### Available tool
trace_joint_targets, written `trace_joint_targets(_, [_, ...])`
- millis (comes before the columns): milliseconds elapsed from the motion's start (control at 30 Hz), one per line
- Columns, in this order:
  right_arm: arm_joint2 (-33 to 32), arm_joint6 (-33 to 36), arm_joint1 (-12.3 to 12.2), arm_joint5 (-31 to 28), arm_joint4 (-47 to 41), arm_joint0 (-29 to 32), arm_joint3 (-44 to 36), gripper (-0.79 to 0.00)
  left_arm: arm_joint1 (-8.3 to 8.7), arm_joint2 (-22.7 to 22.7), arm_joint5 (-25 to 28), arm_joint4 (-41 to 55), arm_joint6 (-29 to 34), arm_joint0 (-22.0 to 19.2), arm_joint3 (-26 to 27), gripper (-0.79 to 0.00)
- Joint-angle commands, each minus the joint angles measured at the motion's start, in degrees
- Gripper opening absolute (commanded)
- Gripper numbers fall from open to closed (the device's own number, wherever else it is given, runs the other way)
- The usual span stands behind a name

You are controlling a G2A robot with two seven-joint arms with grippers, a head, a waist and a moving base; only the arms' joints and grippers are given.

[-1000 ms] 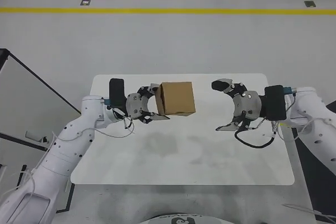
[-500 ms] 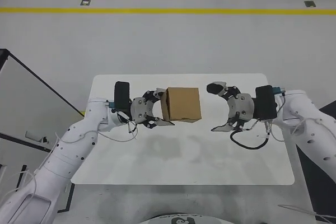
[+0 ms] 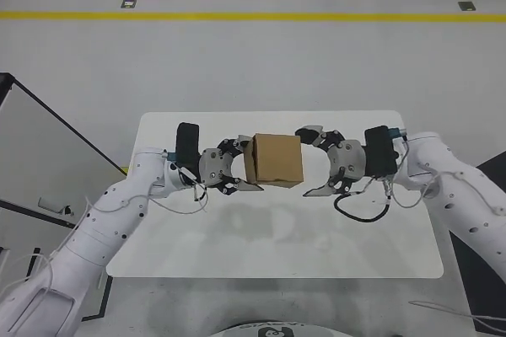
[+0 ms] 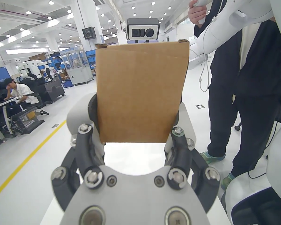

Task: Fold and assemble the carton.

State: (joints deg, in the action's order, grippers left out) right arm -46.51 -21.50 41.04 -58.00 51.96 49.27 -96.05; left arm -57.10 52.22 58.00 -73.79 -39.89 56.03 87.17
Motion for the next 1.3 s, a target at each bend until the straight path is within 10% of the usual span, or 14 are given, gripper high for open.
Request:
trace_joint_targets(0, [0.5, 0.1, 0.2, 0.0, -0.3, -0.4, 0.5, -0.015, 0.15, -0.2, 0.0, -0.1, -0.2, -0.1, -0.1, -0.785])
trace_joint_targets(833, [5.6, 2.6, 2.4, 0.0, -3.7, -4.9, 2.6, -0.142, 0.69, -0.7, 0.0, 0.2, 0.5, -0.7, -0.9, -0.785])
trace_joint_targets(1200, [5.5, 4.6, 2.9, 0.0, -4.9, -5.0, 3.1, -0.56, 0.7, -0.1, 0.0, 0.0, 1.0, -0.3, -1.2, -0.785])
trace_joint_targets(1267, [5.4, 5.0, 3.0, 0.0, -5.1, -5.0, 3.2, -0.634, 0.67, 0.0, 0.0, 0.0, 1.0, -0.3, -1.2, -0.671])
